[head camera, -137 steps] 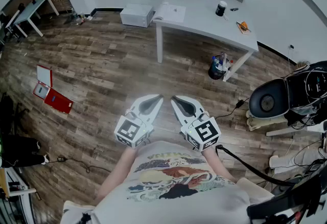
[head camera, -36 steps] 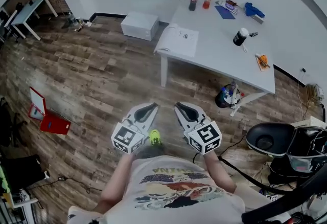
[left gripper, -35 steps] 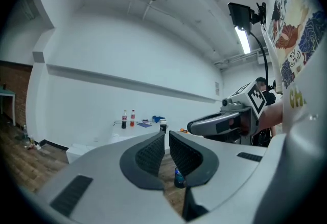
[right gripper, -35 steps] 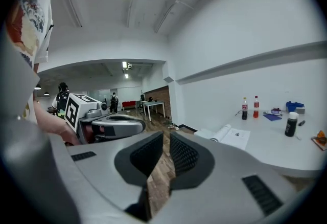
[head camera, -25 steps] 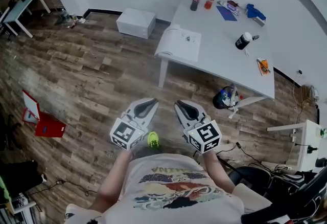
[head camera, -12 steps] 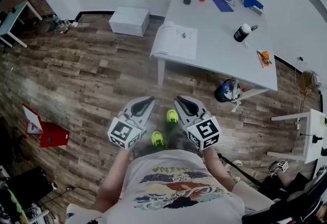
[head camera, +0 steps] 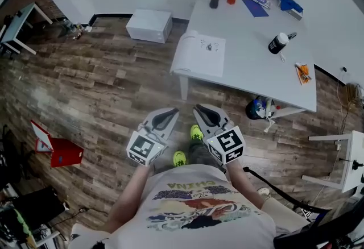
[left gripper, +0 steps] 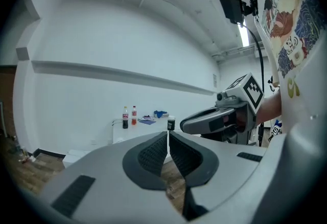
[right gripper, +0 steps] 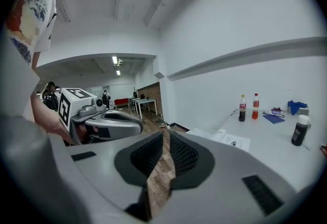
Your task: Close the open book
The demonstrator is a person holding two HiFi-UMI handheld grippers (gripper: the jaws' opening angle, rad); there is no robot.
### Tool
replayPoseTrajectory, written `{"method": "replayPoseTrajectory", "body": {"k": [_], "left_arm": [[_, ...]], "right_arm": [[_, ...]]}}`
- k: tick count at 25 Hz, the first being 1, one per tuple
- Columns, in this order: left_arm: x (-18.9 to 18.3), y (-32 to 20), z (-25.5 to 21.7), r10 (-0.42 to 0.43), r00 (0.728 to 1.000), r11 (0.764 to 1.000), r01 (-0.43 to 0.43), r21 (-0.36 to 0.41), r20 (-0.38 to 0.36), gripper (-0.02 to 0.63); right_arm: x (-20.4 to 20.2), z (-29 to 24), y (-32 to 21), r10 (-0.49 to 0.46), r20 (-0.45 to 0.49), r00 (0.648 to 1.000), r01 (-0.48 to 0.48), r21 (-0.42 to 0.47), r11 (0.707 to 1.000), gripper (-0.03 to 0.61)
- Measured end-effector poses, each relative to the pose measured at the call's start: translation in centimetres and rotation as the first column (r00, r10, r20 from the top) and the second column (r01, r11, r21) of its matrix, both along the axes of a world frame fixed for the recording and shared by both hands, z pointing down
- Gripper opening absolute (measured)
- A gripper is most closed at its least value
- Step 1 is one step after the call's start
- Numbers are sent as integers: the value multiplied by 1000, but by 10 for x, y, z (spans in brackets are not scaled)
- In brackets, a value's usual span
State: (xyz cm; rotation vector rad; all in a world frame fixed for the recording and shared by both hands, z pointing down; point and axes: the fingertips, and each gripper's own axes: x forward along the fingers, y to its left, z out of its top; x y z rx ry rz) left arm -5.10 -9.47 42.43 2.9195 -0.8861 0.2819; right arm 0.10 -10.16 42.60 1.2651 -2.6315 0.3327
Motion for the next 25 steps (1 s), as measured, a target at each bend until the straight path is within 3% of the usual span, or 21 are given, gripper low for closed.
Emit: {"method": "replayPoseTrajectory", "body": {"k": [5,11,25], "left_arm": [[18,-43,1,-24,999,999,23,24,33,15],[39,-88,-11,-45,999,998,44,43,21,15],[63,-164,3,-115,991,993,112,38,71,15]], "right_arm": [[12,-6,-44,-16,1,1000,16,7,1000,35],[21,-15,-87,-59,-11,998,60,43,997,35],[33,-3,-163,-193,-3,981,193,18,981,35]]}}
